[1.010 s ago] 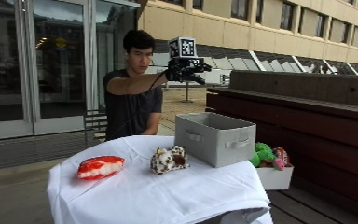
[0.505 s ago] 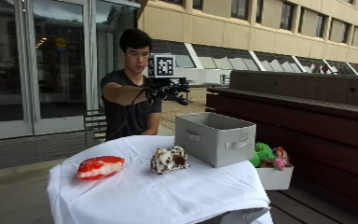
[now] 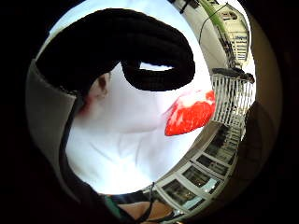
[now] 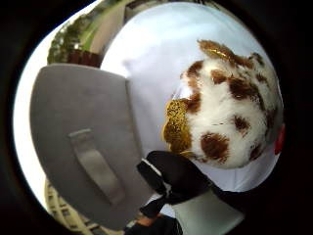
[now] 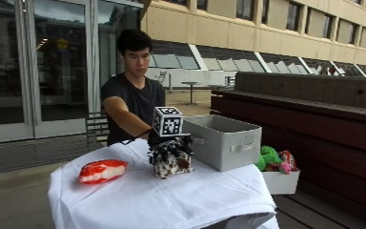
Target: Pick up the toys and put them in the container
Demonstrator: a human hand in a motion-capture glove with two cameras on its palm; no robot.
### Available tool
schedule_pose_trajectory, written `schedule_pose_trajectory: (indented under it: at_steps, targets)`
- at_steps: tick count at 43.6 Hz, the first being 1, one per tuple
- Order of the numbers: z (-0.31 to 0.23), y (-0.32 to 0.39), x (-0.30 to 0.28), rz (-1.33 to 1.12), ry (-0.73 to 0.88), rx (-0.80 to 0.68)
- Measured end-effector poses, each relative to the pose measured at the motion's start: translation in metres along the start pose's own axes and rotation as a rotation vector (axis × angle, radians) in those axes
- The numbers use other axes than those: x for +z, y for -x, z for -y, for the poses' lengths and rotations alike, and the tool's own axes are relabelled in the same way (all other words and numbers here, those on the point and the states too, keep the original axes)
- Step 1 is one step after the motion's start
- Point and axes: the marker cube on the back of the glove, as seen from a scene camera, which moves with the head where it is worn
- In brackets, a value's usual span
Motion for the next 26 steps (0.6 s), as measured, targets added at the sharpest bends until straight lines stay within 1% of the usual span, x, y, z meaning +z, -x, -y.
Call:
schedule_pose_trajectory:
  at_steps: [8, 13, 26]
  targets:
    - [0.004, -0.001, 0.023, -0.051, 0.032, 0.017]
    - [-0.002, 0.000, 0.032, -0.082, 0.012, 0.037]
    - [-0.010, -0.005, 0.027, -0.055, -0.029, 0.098]
